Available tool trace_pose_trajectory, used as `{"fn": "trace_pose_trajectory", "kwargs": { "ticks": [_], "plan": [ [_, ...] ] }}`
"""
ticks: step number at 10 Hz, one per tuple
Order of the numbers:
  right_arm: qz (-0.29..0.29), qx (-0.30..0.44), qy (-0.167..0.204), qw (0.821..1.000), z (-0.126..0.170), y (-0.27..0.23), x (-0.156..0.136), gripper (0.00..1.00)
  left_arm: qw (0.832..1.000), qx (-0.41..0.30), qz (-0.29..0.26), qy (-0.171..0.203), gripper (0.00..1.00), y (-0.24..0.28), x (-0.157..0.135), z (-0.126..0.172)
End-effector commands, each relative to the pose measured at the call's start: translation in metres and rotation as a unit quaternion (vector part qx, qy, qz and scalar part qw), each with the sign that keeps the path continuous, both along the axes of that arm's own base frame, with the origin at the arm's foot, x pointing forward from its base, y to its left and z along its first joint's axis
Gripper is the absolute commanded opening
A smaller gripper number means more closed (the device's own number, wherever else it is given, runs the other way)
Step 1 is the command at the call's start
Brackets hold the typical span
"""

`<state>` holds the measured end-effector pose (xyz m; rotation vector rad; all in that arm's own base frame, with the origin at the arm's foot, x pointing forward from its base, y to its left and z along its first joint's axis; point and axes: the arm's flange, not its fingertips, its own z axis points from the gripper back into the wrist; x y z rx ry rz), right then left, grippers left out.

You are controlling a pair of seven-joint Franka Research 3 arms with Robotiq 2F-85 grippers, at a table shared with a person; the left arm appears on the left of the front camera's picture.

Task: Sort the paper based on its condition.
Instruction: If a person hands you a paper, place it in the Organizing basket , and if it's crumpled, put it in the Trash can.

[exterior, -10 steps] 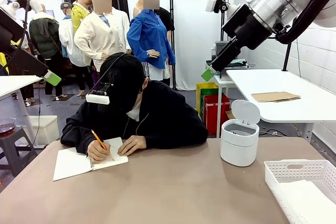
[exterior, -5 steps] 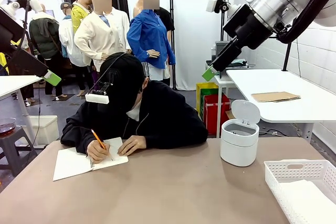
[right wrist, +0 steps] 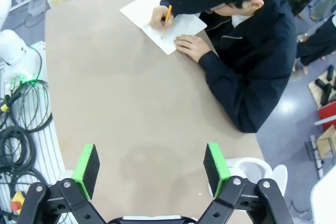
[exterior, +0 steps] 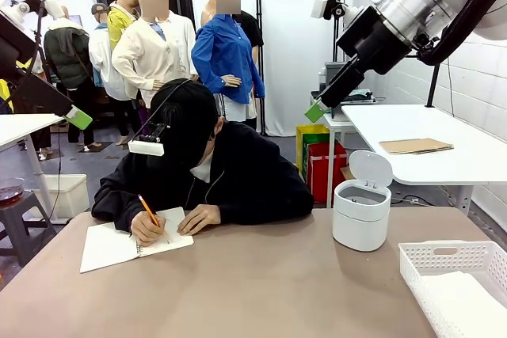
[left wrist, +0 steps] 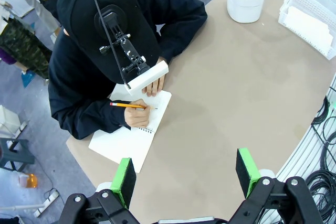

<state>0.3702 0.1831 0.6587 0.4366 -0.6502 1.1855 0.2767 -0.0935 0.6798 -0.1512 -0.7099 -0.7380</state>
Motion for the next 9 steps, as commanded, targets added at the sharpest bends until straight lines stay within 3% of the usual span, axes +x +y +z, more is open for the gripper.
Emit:
{"fn": "trace_pose_trajectory", "kwargs": {
  "ticks": [1, 9],
  "plan": [
    [0.000, 0.004, 0.000, 1.000, -0.0004, 0.0016, -0.0002, 1.00, 1.000, 0.000, 0.000, 0.000, 1.00, 0.0005, 0.0002, -0.0001],
    [0.000, 0.004, 0.000, 1.000, -0.0004, 0.0016, -0.0002, 1.00, 1.000, 0.000, 0.000, 0.000, 1.00, 0.0005, 0.0002, -0.0001]
  ]
}}
